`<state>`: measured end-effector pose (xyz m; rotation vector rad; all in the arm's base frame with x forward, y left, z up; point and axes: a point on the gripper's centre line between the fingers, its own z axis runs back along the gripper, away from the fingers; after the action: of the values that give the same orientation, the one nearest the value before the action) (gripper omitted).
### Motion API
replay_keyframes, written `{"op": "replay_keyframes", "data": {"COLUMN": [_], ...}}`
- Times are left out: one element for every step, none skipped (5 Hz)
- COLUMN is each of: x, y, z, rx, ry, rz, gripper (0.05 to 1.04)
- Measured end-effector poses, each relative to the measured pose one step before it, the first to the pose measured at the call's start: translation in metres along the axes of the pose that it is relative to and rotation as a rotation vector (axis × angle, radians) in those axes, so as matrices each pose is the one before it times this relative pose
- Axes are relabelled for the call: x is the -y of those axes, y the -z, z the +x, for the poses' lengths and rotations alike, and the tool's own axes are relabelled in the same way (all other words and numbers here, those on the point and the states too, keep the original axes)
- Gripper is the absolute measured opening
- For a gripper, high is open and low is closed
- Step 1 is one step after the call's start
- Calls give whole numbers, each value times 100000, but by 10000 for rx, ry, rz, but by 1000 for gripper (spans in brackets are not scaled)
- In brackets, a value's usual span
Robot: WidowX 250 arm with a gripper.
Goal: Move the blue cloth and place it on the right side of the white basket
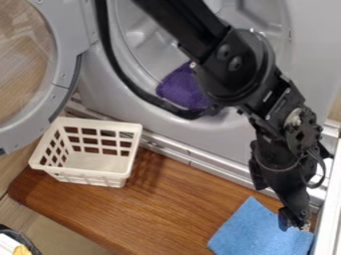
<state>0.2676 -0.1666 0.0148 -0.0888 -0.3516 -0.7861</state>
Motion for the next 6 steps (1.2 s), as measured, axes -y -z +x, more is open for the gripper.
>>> {"op": "replay_keyframes", "data": {"x": [127, 316, 312, 56, 201, -143], "y": [731, 1437, 1059, 1156, 1002, 980], "z": [-606, -290, 344, -302, -408, -314], "rx": [-282, -252, -404, -169, -124, 144], "ry": [5, 218, 491, 228, 57, -128], "rz": [-72, -121, 266, 115, -70, -128], "gripper": [999, 999, 999, 999, 999, 999]}}
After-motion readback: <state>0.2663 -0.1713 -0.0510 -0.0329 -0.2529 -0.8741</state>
